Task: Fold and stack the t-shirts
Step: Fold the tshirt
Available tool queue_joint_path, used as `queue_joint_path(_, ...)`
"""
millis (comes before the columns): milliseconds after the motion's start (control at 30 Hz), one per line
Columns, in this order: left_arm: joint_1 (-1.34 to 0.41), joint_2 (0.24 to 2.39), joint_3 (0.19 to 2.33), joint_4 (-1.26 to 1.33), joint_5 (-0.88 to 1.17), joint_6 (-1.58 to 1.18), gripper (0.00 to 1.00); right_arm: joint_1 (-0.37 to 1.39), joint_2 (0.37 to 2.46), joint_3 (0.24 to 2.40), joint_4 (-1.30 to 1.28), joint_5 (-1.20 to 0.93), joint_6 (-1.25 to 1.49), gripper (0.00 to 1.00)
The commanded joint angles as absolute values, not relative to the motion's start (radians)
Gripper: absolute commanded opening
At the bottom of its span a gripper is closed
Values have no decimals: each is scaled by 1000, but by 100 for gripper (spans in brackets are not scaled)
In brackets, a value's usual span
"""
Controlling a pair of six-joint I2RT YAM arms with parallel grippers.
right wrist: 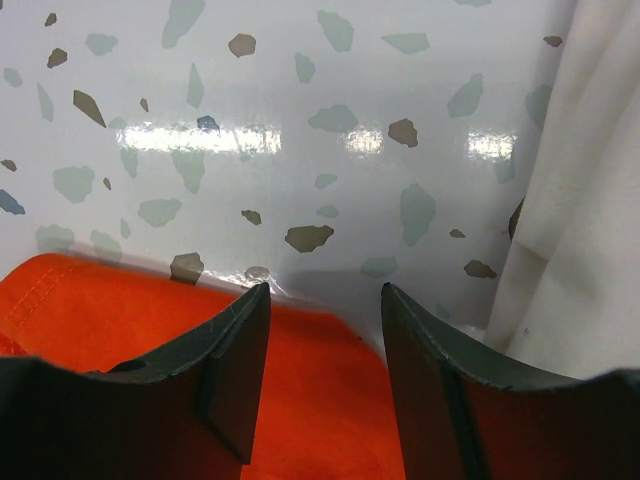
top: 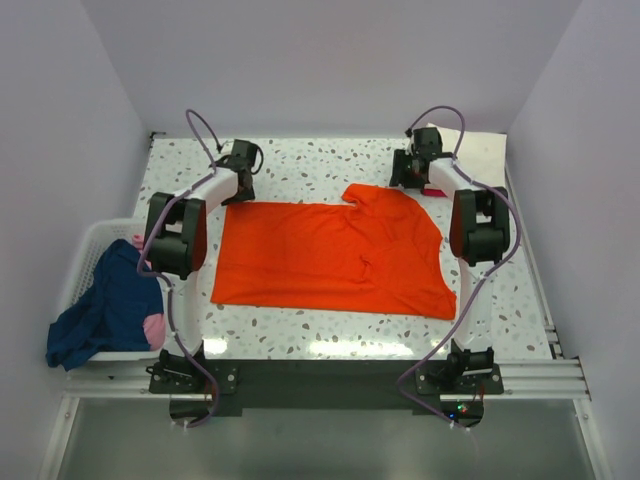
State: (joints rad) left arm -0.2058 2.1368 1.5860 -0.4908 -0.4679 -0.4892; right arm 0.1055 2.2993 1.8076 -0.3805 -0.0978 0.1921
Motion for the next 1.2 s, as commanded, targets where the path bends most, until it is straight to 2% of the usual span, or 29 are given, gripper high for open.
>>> queue_joint_path(0,-207,2135,1617,-488,-472,-506,51,109,2260,1786,-385,-127,192,51)
queue_joint_path(300,-207,2161,1612,-479,-453,-511,34,109,2221,1740,-373,-130,193,51)
queue_joint_path(467,-207,2177,1615,-471,-445,-508,20,109,2223,1741,-374,-133,195,51)
queue_joint_path(800,-207,2186,1626,-466,-443,-502,0,109,2232,1735,-394,-130,216,42)
queue_joint_path(1033,-209,2187,1634,-463,-442,-500,0,118,2233,1735,-410,-118,230,22)
queue_joint_path(1167,-207,2180,1634,-459,-437,-500,0,120,2232,1749,-433,-106,242,6)
